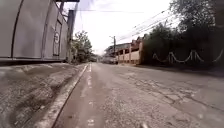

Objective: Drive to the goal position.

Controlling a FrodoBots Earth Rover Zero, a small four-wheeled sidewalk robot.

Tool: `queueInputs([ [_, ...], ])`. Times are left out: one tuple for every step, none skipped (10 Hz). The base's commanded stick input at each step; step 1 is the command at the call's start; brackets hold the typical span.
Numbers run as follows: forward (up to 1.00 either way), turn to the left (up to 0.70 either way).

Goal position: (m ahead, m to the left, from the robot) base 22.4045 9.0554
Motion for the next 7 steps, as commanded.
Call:
queueInputs([
  [0.06, 0.00],
  [0.06, 0.00],
  [0.06, 0.00],
  [0.06, 0.00],
  [0.06, 0.00],
  [0.05, 0.00],
  [0.05, 0.00],
])
